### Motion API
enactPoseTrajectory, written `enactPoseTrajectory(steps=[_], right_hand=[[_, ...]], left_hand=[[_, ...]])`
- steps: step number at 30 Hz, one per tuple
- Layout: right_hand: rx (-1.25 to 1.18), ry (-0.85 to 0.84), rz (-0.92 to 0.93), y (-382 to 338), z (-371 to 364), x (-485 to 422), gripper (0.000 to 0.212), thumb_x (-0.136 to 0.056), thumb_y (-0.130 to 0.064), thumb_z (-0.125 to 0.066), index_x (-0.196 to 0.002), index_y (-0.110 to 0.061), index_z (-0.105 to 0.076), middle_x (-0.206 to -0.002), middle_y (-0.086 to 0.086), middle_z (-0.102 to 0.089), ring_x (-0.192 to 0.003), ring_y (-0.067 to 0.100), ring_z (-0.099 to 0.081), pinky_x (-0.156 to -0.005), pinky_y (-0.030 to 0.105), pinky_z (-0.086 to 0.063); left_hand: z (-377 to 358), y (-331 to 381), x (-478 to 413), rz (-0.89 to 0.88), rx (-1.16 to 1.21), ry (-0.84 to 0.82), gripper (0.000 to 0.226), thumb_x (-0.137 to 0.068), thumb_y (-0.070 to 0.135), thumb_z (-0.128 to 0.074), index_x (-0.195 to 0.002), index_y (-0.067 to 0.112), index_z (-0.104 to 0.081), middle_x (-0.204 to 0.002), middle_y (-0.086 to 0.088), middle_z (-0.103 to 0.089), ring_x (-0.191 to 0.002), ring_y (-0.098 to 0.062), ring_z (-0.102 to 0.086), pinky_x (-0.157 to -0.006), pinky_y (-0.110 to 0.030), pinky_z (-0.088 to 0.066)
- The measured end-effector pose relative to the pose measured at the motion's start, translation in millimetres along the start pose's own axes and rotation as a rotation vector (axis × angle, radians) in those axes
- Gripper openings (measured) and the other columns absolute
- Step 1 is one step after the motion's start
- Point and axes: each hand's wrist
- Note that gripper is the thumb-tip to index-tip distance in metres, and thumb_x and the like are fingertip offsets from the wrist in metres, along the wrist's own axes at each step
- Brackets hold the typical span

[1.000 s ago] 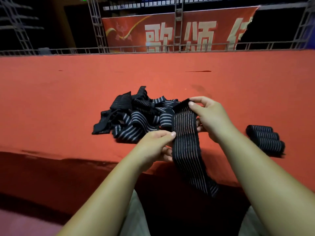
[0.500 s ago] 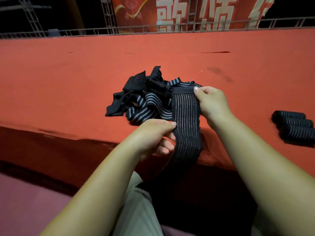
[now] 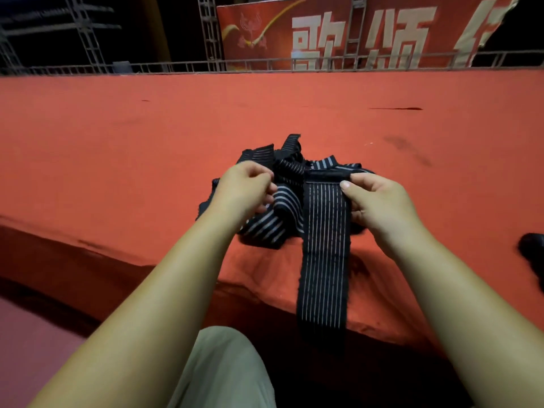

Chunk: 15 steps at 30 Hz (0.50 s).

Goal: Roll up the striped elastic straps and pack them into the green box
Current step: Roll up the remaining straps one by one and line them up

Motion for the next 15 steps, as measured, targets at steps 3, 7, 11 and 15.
enactPoseTrajectory(steps=[3, 7, 11, 15], right_hand=[[0.004, -0.005, 0.015, 1, -4, -5, 0.013, -0.105, -0.021, -0.067, -0.104, -0.016, -0.079, -0.072, -0.016, -0.071, -0.062, 0.001, -0.063, -0.069, 0.033, -0.056], [0.024, -0.018, 0.033, 4, -11, -10, 0.013, -0.105, -0.026, -0.066, -0.101, -0.02, -0.077, -0.083, -0.004, -0.078, -0.07, 0.012, -0.065, -0.071, 0.04, -0.055], [0.071, -0.051, 0.049, 7, -10, -14, 0.012, -0.105, -0.029, -0.067, -0.097, -0.024, -0.075, -0.084, -0.009, -0.077, -0.071, 0.011, -0.067, -0.072, 0.041, -0.057], [0.059, -0.062, 0.037, 9, -6, -13, 0.013, -0.105, -0.028, -0.067, -0.098, -0.022, -0.076, -0.087, -0.001, -0.079, -0.073, 0.016, -0.068, -0.073, 0.045, -0.058]], left_hand=[[3, 6, -39, -0.16, -0.196, 0.121, 0.042, -0.099, 0.005, -0.047, -0.126, 0.03, -0.067, -0.088, -0.002, -0.073, -0.063, -0.017, -0.065, -0.054, -0.028, -0.052], [-2, 10, -78, -0.276, -0.501, 0.025, 0.044, -0.112, 0.024, -0.046, -0.149, 0.044, -0.056, -0.099, -0.002, -0.067, -0.073, -0.024, -0.062, -0.067, -0.031, -0.047], [0, 2, -100, -0.255, -0.726, -0.06, 0.037, -0.112, 0.052, -0.045, -0.129, 0.032, -0.071, -0.116, -0.013, -0.067, -0.109, -0.038, -0.066, -0.09, -0.038, -0.05], [18, 0, -100, -0.216, -0.703, 0.086, 0.024, -0.105, 0.039, -0.067, -0.103, 0.016, -0.073, -0.101, -0.006, -0.073, -0.099, -0.028, -0.068, -0.081, -0.034, -0.05]])
Point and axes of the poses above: each hand's wrist, its own x-axis away from the middle knuckle, its own z-axis out of the back of the hand, y = z × x
